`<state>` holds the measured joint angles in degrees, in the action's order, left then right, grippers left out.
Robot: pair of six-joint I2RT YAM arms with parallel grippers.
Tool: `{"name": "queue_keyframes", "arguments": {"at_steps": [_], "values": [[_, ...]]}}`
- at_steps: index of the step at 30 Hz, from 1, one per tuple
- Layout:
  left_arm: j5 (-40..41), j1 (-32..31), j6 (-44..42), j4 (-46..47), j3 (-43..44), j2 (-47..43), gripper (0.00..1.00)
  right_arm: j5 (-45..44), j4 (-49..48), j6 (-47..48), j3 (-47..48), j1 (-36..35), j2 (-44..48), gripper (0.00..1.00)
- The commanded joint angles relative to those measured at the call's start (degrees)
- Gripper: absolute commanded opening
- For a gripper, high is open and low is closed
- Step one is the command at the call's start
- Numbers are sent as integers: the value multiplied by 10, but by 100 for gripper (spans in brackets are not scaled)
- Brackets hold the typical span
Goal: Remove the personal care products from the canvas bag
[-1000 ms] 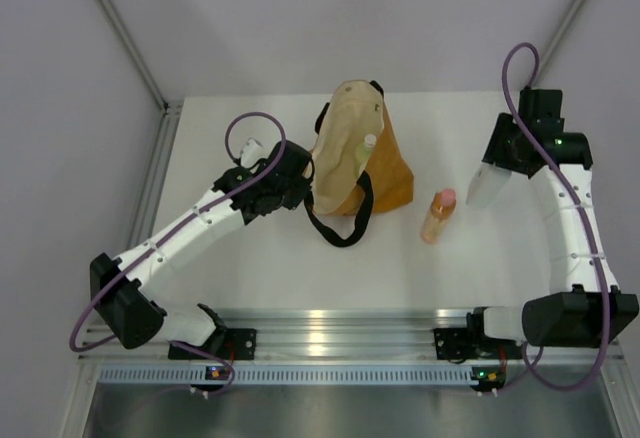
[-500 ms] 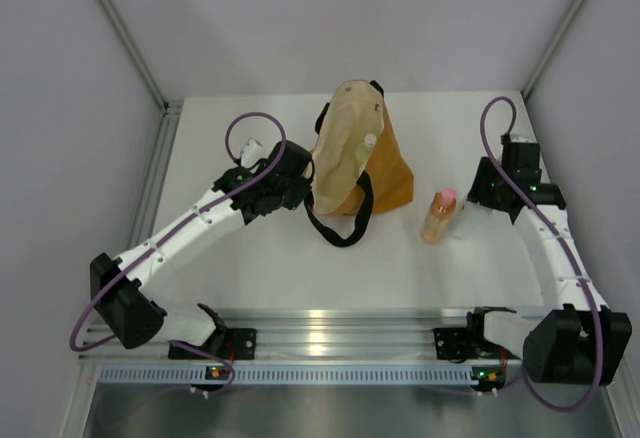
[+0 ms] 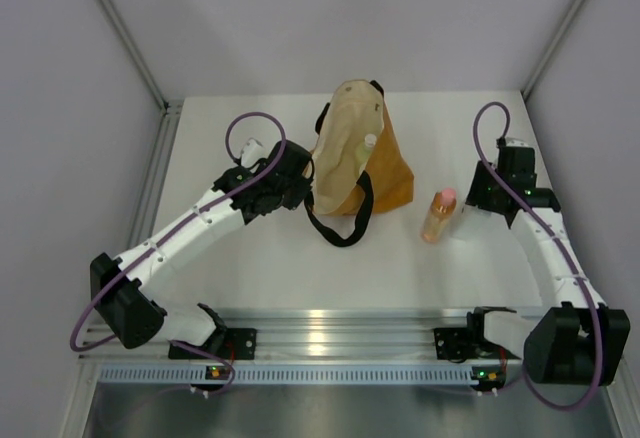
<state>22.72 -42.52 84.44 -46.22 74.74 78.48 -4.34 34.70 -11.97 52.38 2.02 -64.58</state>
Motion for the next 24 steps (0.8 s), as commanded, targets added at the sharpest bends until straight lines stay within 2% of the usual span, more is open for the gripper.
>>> {"name": "queue_keyframes", "arguments": {"at_steps": [1, 3, 12, 17, 22, 24], "values": [[-4, 1, -8, -18, 1, 0, 0, -10, -62, 2, 28, -7, -1, 24], [-4, 1, -9, -18, 1, 0, 0, -12, -52, 2, 38, -7, -8, 35], [0, 1, -16, -18, 10, 6, 0, 4, -12, -5, 85, -7, -25, 58], [1, 1, -19, -18, 16, 10, 0, 8, 9, -12, 115, -7, -29, 64], [7, 1, -24, -18, 27, 12, 0, 16, 42, -33, 174, -10, -25, 62], [12, 1, -22, -18, 30, 10, 0, 21, 48, -42, 209, -34, -20, 60]]}}
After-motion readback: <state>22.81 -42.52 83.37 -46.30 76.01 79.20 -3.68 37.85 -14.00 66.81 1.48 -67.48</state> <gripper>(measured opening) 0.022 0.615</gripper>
